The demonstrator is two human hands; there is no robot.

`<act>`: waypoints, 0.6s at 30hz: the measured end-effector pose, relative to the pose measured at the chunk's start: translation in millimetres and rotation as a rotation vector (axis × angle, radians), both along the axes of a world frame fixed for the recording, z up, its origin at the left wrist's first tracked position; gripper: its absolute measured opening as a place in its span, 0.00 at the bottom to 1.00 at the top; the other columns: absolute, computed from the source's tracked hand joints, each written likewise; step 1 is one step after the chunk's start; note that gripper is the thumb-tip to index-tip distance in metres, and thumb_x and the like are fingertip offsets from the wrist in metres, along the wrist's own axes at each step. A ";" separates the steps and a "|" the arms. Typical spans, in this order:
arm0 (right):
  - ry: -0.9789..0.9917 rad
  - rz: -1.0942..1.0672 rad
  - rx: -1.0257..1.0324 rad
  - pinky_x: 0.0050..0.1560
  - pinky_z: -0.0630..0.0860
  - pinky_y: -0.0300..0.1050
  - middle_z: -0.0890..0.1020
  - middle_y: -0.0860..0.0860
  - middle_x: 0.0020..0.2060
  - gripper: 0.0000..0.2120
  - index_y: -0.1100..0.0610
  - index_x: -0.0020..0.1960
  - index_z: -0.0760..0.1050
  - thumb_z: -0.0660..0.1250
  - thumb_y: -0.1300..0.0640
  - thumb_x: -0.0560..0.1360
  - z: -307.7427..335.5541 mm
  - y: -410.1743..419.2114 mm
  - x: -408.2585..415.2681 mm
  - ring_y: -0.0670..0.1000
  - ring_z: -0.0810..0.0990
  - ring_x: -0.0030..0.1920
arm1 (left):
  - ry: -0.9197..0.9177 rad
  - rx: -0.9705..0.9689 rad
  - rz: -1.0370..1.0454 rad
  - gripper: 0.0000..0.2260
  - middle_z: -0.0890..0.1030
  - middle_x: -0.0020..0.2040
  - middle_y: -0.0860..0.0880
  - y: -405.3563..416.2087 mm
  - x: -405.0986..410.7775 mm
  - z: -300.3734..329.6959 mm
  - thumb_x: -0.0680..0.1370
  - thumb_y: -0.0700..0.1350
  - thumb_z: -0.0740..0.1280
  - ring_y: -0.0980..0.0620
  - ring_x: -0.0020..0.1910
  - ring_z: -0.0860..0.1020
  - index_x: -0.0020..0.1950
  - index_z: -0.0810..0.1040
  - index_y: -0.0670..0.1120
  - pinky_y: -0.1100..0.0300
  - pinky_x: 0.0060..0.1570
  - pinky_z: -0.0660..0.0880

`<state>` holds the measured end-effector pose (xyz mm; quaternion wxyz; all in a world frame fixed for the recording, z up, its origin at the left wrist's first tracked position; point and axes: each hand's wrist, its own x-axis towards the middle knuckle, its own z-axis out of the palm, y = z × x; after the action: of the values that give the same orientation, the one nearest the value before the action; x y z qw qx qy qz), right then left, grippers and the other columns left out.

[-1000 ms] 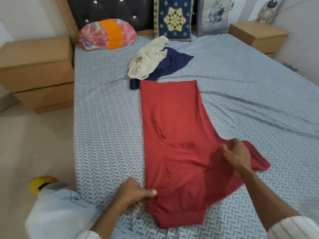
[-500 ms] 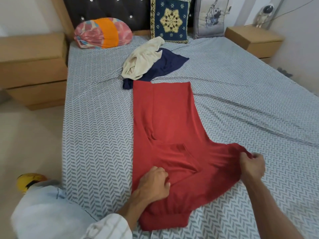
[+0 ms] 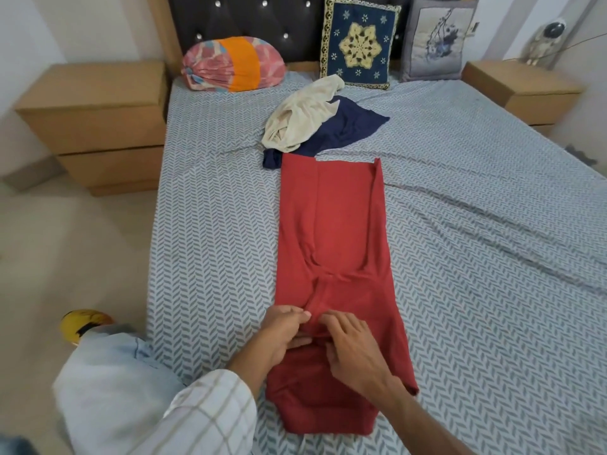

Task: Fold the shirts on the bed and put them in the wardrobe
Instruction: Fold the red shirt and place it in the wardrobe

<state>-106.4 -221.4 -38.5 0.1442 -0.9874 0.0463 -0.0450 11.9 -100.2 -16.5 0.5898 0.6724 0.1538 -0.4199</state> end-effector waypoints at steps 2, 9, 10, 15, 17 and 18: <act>0.005 -0.104 -0.070 0.56 0.75 0.50 0.77 0.48 0.60 0.31 0.51 0.63 0.71 0.71 0.56 0.61 0.2 -13.5 -16.7 0.52 0.76 0.59 | 0.000 -0.005 -0.011 0.04 0.77 0.45 0.41 -2.1 -1.1 5.0 0.77 0.35 0.69 0.47 0.40 0.77 0.50 0.77 0.41 0.52 0.37 0.83; 0.137 -0.338 -0.212 0.43 0.76 0.52 0.78 0.50 0.51 0.38 0.51 0.59 0.74 0.73 0.58 0.48 -1.3 -59.7 -71.6 0.57 0.77 0.49 | -0.106 -0.171 -0.062 0.05 0.77 0.43 0.42 -10.1 -2.6 37.9 0.75 0.32 0.70 0.49 0.35 0.79 0.47 0.78 0.40 0.51 0.35 0.83; 0.114 -0.351 -0.203 0.41 0.76 0.52 0.78 0.49 0.49 0.37 0.51 0.58 0.73 0.73 0.59 0.48 -1.4 -63.3 -77.7 0.57 0.77 0.47 | -0.122 -0.202 -0.057 0.05 0.77 0.42 0.42 -8.4 -2.6 41.7 0.75 0.32 0.69 0.50 0.34 0.79 0.46 0.78 0.41 0.52 0.34 0.82; -0.105 -0.235 -0.129 0.45 0.78 0.52 0.78 0.51 0.46 0.23 0.56 0.56 0.73 0.60 0.59 0.61 -6.3 -72.8 -96.8 0.58 0.77 0.44 | -0.266 -0.260 -0.043 0.07 0.74 0.34 0.46 16.6 -6.5 47.5 0.75 0.31 0.68 0.52 0.35 0.77 0.45 0.77 0.42 0.54 0.32 0.81; -0.061 -0.167 -0.117 0.46 0.77 0.52 0.77 0.51 0.46 0.21 0.54 0.54 0.74 0.58 0.60 0.62 -10.6 -71.9 -98.4 0.57 0.76 0.44 | -0.289 -0.162 -0.057 0.07 0.74 0.33 0.46 30.3 -11.0 37.6 0.74 0.30 0.68 0.51 0.35 0.77 0.45 0.77 0.41 0.53 0.33 0.82; -0.002 -0.146 -0.118 0.45 0.78 0.51 0.76 0.49 0.46 0.21 0.53 0.54 0.74 0.59 0.59 0.61 -12.4 -71.1 -98.9 0.56 0.77 0.44 | -0.272 -0.086 -0.073 0.07 0.75 0.34 0.45 36.2 -13.9 31.0 0.73 0.30 0.68 0.50 0.34 0.78 0.45 0.77 0.41 0.54 0.33 0.82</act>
<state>-205.3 -292.5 -50.9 0.0823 -0.9882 0.1151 -0.0589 -2.0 -64.0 14.4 0.6179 0.7023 0.0299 -0.3522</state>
